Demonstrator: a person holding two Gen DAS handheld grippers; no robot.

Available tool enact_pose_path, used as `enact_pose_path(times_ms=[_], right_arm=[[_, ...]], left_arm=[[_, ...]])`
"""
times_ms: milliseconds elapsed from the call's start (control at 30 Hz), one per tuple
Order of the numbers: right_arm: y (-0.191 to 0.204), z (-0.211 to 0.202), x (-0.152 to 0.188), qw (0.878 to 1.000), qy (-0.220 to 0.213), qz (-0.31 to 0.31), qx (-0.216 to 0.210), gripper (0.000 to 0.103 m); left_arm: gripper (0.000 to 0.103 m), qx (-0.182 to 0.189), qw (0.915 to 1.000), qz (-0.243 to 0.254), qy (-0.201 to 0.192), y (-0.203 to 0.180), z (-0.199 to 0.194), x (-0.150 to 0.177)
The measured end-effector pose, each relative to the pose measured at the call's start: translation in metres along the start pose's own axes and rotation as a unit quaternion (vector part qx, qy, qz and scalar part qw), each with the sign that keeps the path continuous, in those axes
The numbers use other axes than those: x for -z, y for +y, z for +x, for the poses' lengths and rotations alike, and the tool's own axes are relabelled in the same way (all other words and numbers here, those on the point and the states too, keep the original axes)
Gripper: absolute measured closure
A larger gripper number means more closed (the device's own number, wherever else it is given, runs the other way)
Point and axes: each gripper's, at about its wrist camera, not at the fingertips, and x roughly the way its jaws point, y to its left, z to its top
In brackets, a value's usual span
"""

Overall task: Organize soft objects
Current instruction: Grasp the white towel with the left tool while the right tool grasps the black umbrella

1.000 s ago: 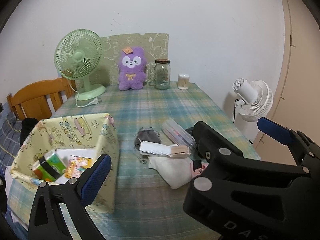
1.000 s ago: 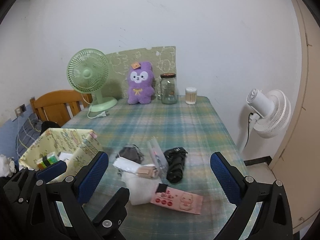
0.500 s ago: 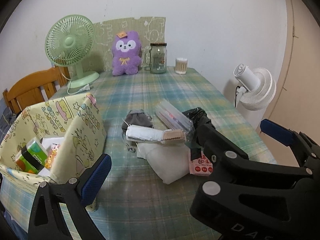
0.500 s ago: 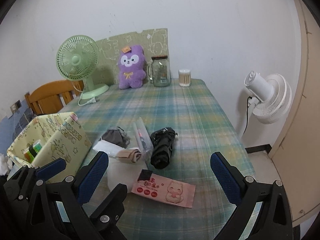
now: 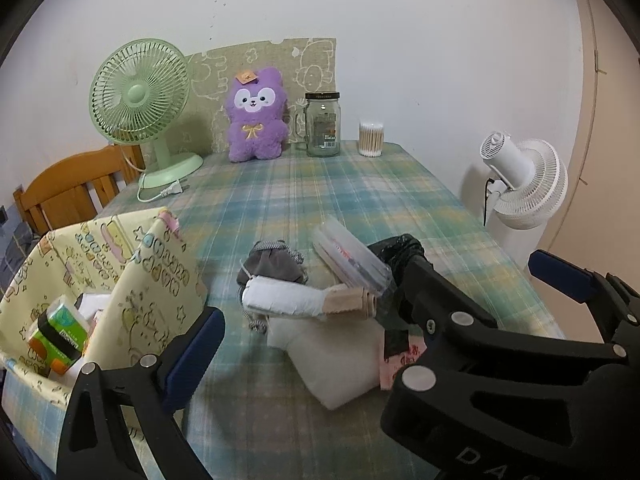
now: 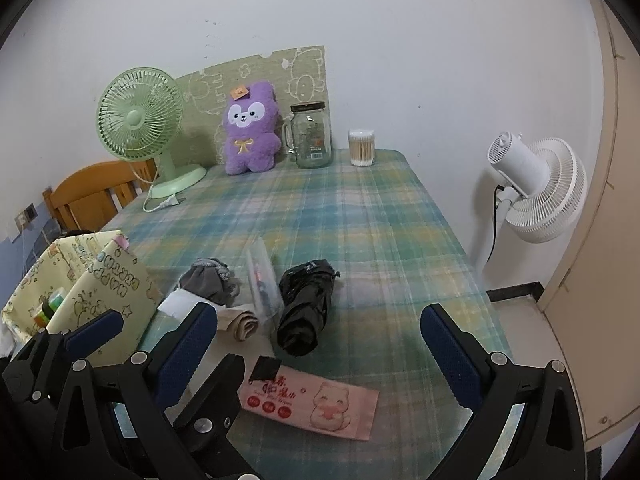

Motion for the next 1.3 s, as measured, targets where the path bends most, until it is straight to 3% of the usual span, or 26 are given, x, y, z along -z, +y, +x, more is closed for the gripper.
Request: enact_pose_path(times_ms=[233, 533, 600, 633, 667, 767, 933, 1100, 1233, 1300], right_arm=[[-0.007, 0.016, -0.003, 1.0, 0.013, 0.006, -0.002, 0.007], [-0.011, 0.038, -0.006, 0.999, 0.033, 0.016, -0.009, 0.016], [-0.012, 0.044, -0.005, 0.999, 0.043, 0.022, -0.016, 0.023], [-0.012, 0.047, -0.004, 0.998, 0.049, 0.025, -0.016, 0.026], [-0.012, 0.051, -0.003, 0.998, 0.055, 0.024, -0.008, 0.033], [-0.011, 0.06, 0.0, 0.997, 0.071, 0.02, -0.001, 0.042], [-0.009, 0.067, 0.003, 0.996, 0.082, 0.018, -0.01, 0.051], [-0.007, 0.07, 0.004, 0.996, 0.087, 0.018, -0.022, 0.076], [-0.005, 0.067, 0.004, 0.996, 0.083, 0.016, -0.021, 0.08], [-0.004, 0.064, 0.005, 0.996, 0.082, 0.016, -0.02, 0.081]], left_arm=[[0.015, -0.015, 0.9998, 0.014, 0.0, -0.007, 0.016, -0.008], [0.024, 0.001, 0.9996, 0.023, 0.013, -0.01, 0.038, -0.015], [0.028, 0.016, 0.9992, 0.025, 0.026, -0.01, 0.044, -0.015], [0.036, 0.024, 0.9988, 0.027, 0.035, -0.01, 0.047, -0.015], [0.044, 0.022, 0.9986, 0.028, 0.04, -0.011, 0.049, -0.014], [0.051, 0.012, 0.9979, 0.029, 0.056, -0.009, 0.059, -0.011], [0.055, 0.013, 0.9974, 0.027, 0.065, -0.008, 0.064, -0.008], [0.062, 0.023, 0.9972, 0.024, 0.066, -0.006, 0.064, -0.007], [0.081, 0.035, 0.9969, 0.027, 0.065, -0.007, 0.06, -0.006], [0.083, 0.035, 0.997, 0.029, 0.063, -0.007, 0.057, -0.005]])
